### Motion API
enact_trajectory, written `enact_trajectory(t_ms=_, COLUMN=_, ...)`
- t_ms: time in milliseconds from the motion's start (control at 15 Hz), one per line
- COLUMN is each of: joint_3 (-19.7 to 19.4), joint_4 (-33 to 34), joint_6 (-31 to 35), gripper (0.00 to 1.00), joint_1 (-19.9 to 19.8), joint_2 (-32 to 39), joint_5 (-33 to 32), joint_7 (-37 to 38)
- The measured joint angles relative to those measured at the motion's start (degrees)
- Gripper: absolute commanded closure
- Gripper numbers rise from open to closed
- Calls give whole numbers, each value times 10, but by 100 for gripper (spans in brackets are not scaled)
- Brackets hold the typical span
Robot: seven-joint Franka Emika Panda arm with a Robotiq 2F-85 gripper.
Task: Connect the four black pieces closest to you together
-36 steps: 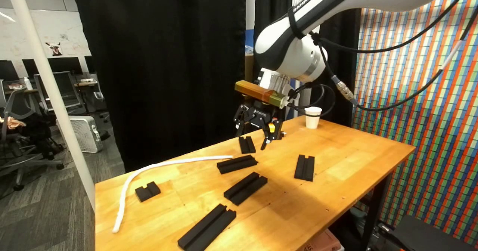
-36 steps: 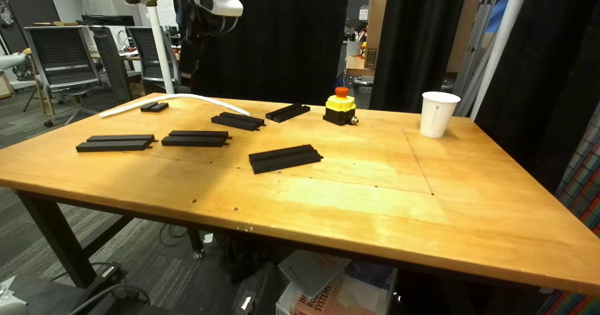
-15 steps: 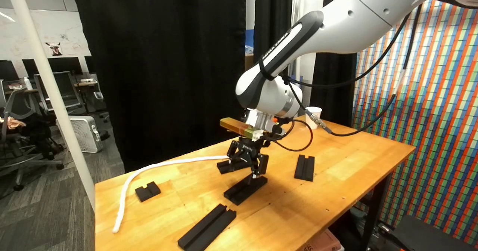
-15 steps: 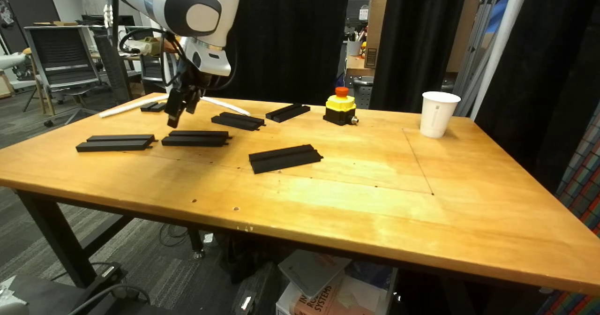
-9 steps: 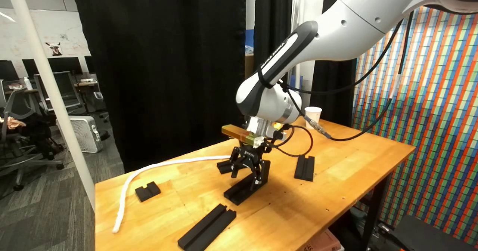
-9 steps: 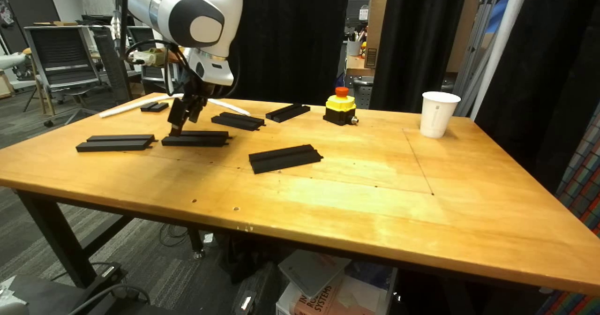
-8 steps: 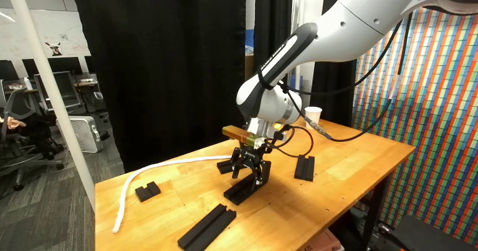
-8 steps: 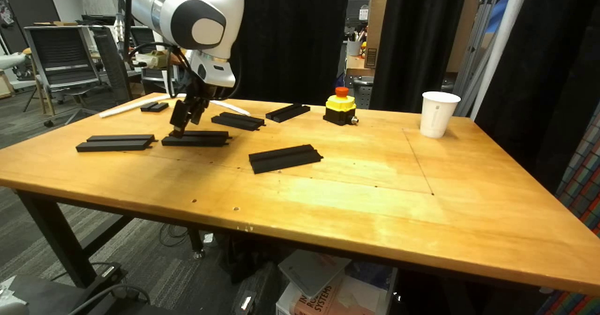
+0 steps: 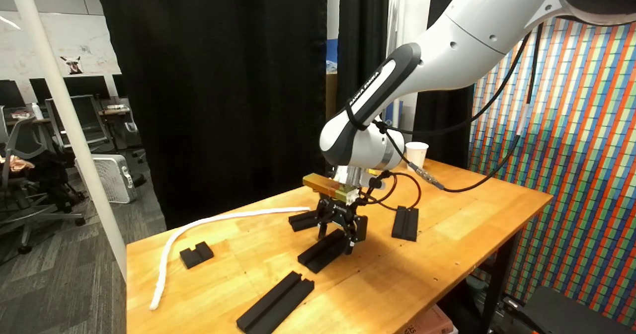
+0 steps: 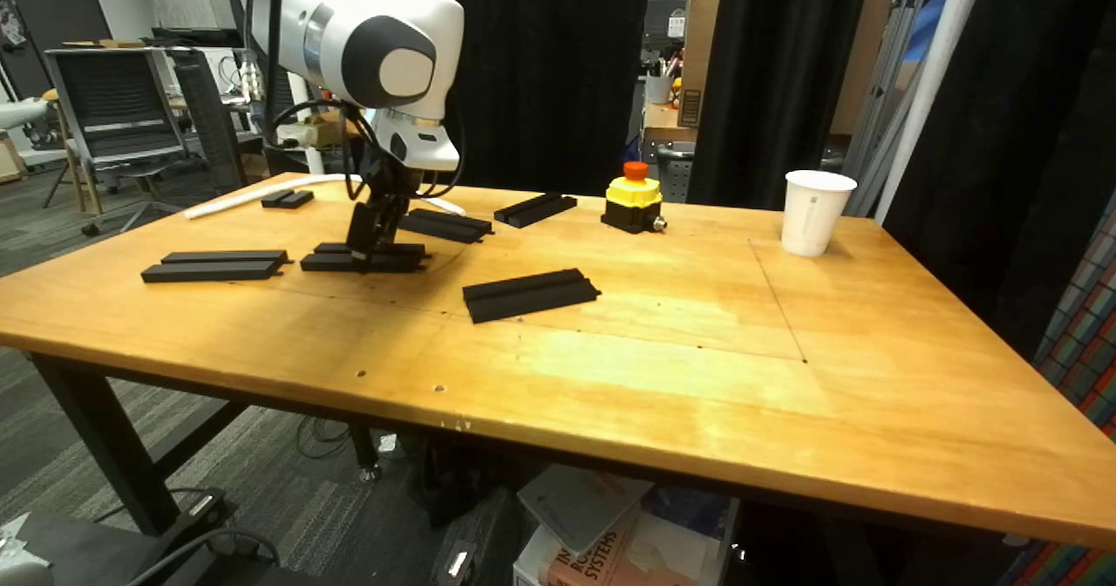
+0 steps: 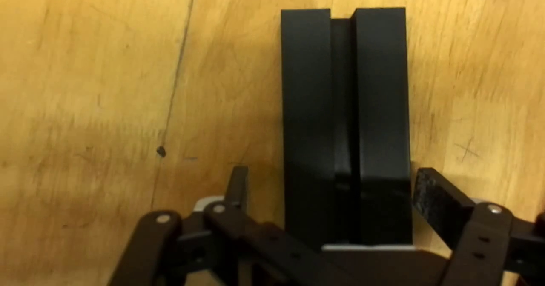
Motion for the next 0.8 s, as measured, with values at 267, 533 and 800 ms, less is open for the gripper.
enact_trajectory(t_ms=267, joint_3=-7, joint_4=0, joint_6=6, gripper=0, joint_1=1, joint_2=3, joint_5=-27, joint_7=3)
enact_trajectory(t_ms=533, joint_3=-16, joint_4=0, joint_6=10, gripper=0, joint_1=9, joint_2=5, joint_5=-62, joint_7=30)
enact_trajectory(t_ms=800, joint_3=-28, joint_4=0, joint_6=28, gripper=0, joint_1=39, joint_2=3, joint_5=-146, joint_7=105)
